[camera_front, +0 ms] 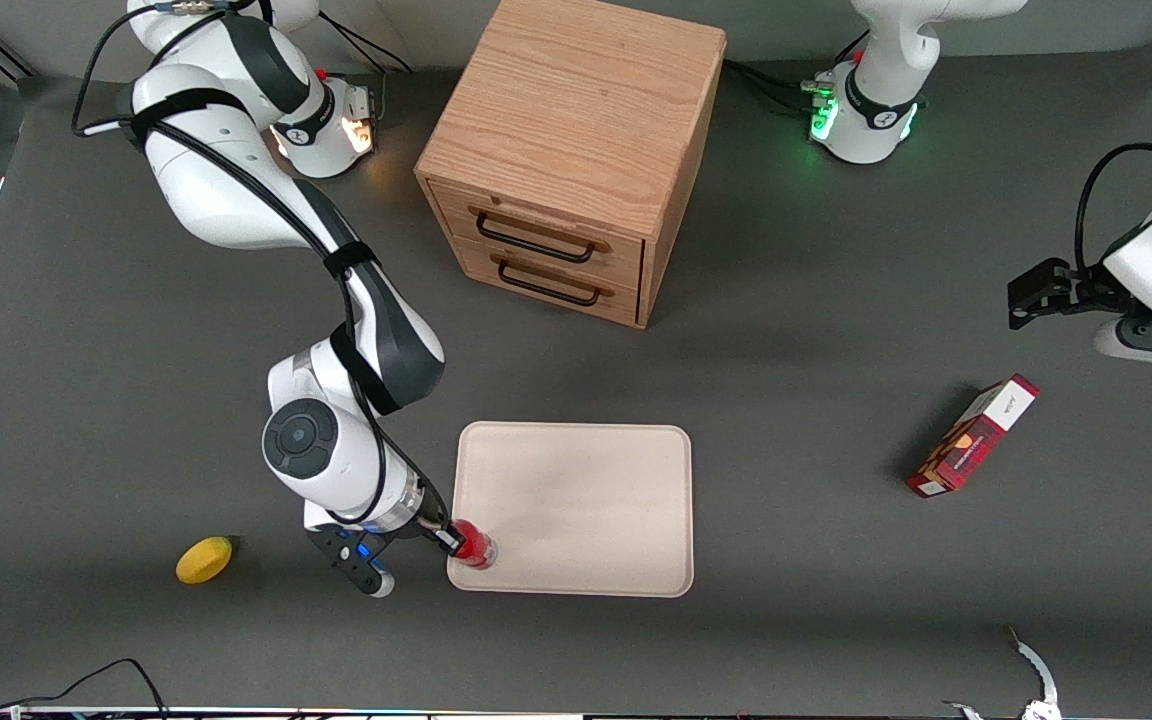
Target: Place coke bottle on tray
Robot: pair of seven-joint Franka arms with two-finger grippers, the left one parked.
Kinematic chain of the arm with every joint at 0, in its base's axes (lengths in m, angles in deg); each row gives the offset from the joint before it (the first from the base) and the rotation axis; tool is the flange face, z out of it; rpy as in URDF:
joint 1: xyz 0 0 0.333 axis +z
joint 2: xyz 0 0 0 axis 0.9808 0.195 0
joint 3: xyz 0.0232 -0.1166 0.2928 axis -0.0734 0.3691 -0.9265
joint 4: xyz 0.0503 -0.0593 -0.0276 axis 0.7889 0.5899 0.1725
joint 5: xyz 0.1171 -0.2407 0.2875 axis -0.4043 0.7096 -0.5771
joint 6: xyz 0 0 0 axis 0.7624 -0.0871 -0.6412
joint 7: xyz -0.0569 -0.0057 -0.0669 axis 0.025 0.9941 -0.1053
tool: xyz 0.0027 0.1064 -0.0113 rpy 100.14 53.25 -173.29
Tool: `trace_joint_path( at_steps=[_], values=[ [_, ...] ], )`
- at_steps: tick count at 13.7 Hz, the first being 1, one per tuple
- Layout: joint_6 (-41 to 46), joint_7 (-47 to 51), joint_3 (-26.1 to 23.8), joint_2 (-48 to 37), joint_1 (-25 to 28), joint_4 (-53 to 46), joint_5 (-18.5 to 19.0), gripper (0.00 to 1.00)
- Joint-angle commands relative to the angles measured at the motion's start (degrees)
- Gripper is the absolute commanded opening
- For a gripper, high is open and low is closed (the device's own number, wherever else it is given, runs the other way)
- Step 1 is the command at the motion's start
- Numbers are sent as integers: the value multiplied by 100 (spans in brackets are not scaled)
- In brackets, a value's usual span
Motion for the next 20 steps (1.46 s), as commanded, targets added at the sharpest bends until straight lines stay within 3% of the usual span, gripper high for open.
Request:
trace_joint_path(
  at_steps=[1, 4, 7, 10, 12, 15, 17, 20],
  values=[
    [30, 199, -56, 74, 50, -273, 248, 100],
    [519, 173, -152, -302, 6, -273, 493, 100],
    [1854, -404, -1056, -1223, -494, -64, 986, 100],
    [2499, -1298, -1198, -2690, -1073, 919, 760, 100],
    [2876, -2379, -920, -3622, -1408, 1587, 137, 100],
    [3098, -4032, 178, -4844, -1514, 2738, -628, 100],
    [3010, -4772, 697, -5399, -1515, 3616, -709, 100],
    [2318, -5092, 954, -6068, -1506, 4900, -709, 100]
  ],
)
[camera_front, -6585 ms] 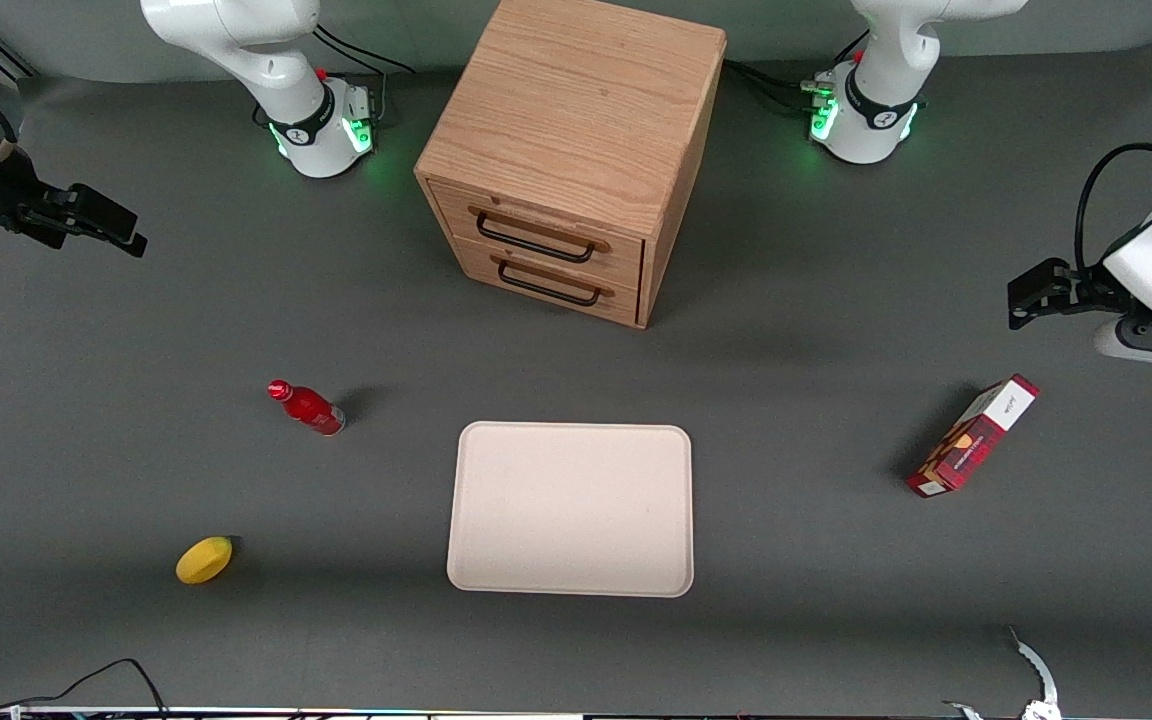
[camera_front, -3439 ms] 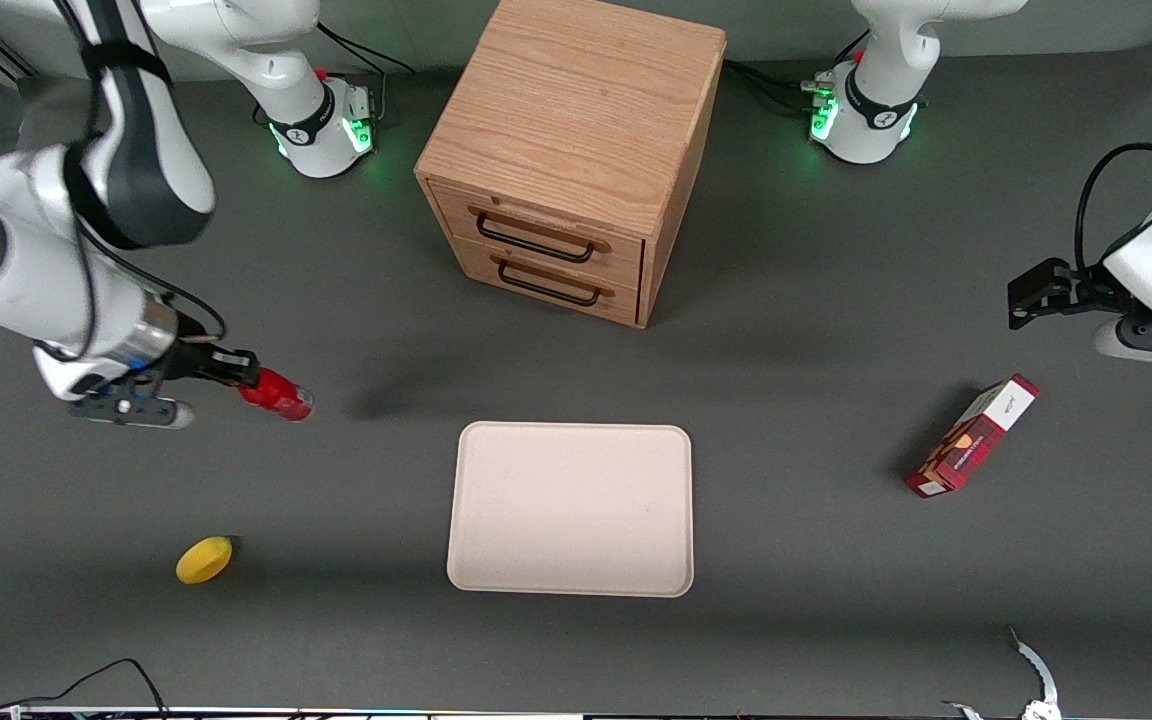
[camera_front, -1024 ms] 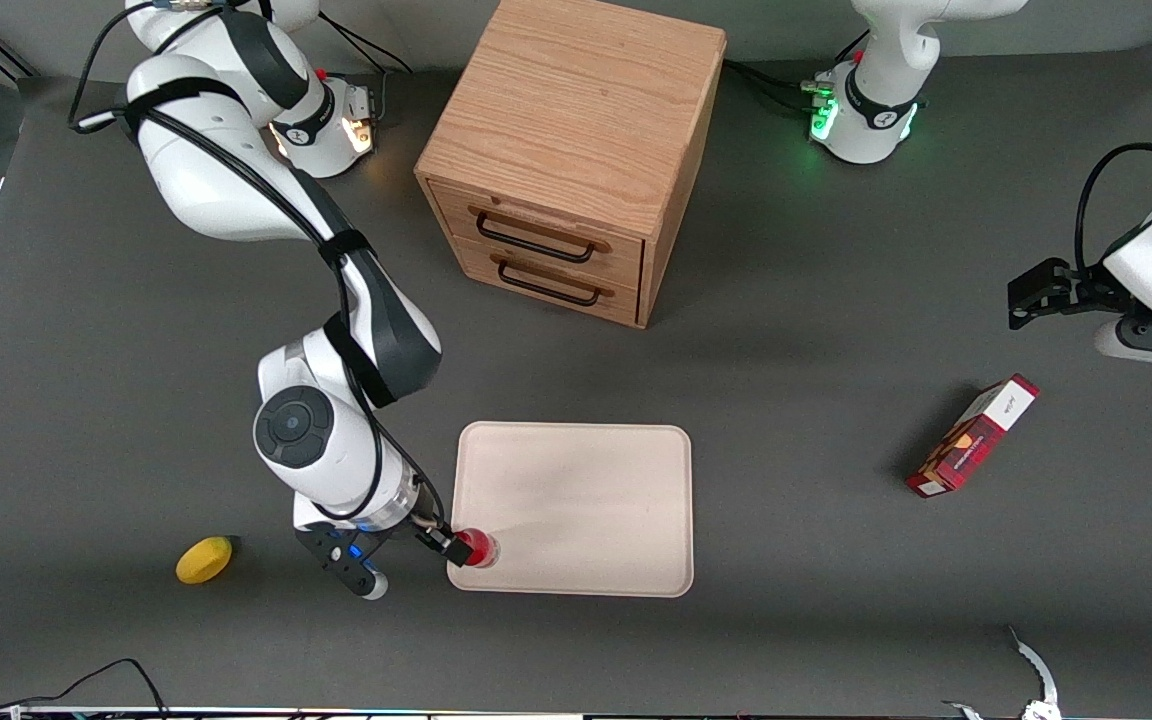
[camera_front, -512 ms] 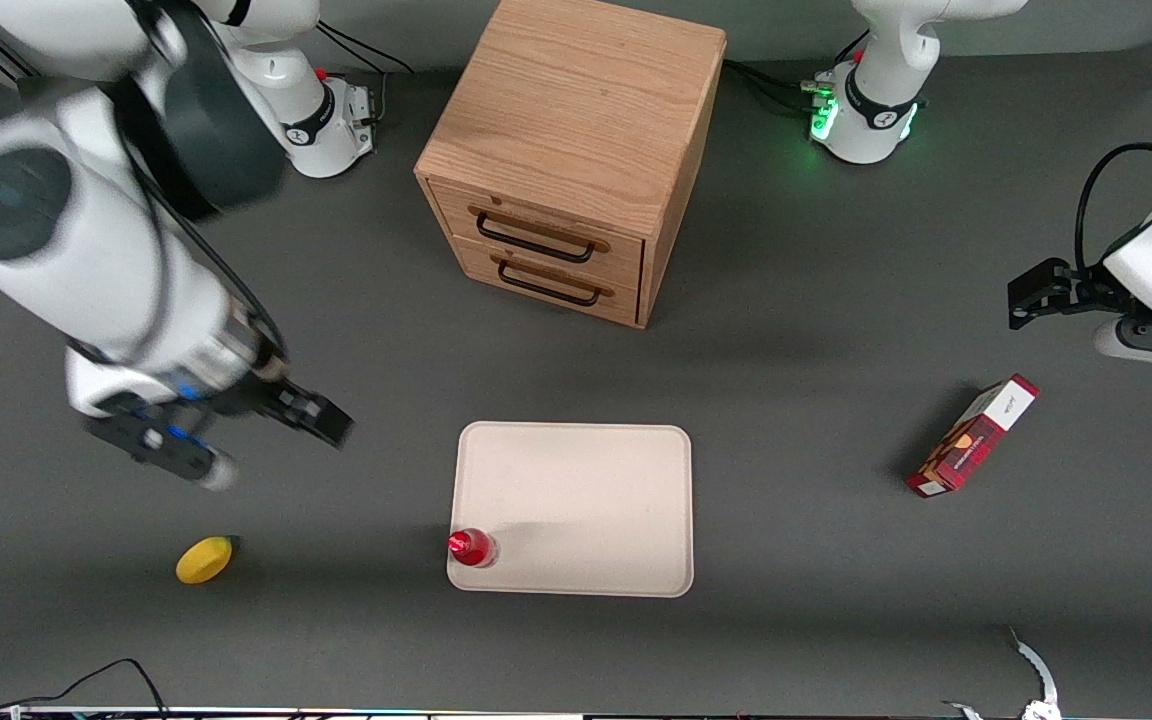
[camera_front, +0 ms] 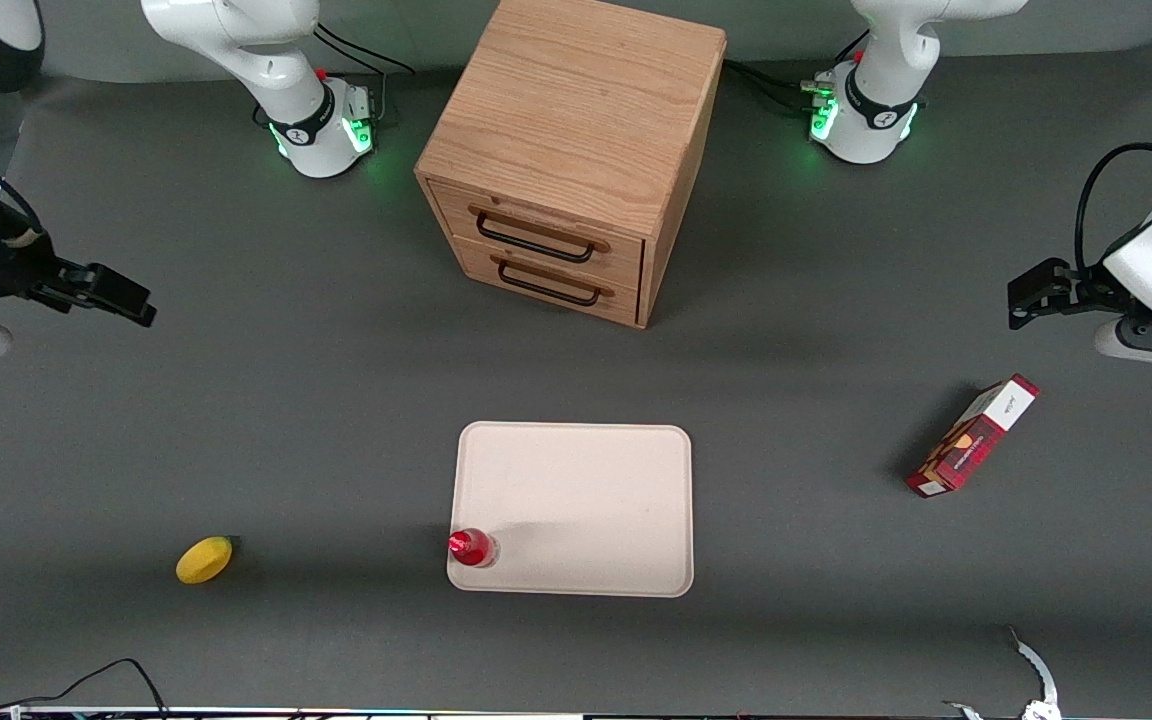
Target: Place coke bottle on tray
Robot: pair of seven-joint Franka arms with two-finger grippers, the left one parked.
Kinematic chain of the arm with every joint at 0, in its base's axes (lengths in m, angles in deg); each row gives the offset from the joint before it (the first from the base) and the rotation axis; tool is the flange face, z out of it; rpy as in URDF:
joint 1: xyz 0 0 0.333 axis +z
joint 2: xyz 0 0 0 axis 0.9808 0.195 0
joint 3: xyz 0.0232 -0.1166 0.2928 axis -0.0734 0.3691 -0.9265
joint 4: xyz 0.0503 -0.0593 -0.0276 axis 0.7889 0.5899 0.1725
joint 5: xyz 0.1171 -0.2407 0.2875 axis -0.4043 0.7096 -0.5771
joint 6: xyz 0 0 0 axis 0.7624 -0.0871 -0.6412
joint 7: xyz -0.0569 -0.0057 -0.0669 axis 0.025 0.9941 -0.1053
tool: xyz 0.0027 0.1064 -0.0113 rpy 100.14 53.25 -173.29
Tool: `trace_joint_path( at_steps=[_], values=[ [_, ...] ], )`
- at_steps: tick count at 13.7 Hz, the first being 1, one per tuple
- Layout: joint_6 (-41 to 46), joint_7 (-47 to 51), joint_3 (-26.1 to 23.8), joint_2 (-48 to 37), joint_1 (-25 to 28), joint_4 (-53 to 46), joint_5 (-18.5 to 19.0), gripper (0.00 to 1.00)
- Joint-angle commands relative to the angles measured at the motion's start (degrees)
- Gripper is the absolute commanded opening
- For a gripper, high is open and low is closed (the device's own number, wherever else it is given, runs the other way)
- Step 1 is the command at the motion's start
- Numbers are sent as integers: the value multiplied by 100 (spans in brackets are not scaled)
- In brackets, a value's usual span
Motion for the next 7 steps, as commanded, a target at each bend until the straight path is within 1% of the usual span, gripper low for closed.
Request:
trace_joint_path(
  at_steps=[1, 2, 5, 7],
  values=[
    [-767, -179, 69, -810, 70, 1460, -140, 100],
    [-803, -188, 78, -846, 70, 1532, -158, 100],
    [-629, -188, 87, -776, 97, 1200, -184, 100],
    [-322, -153, 104, -679, 88, 927, -289, 100]
  ],
)
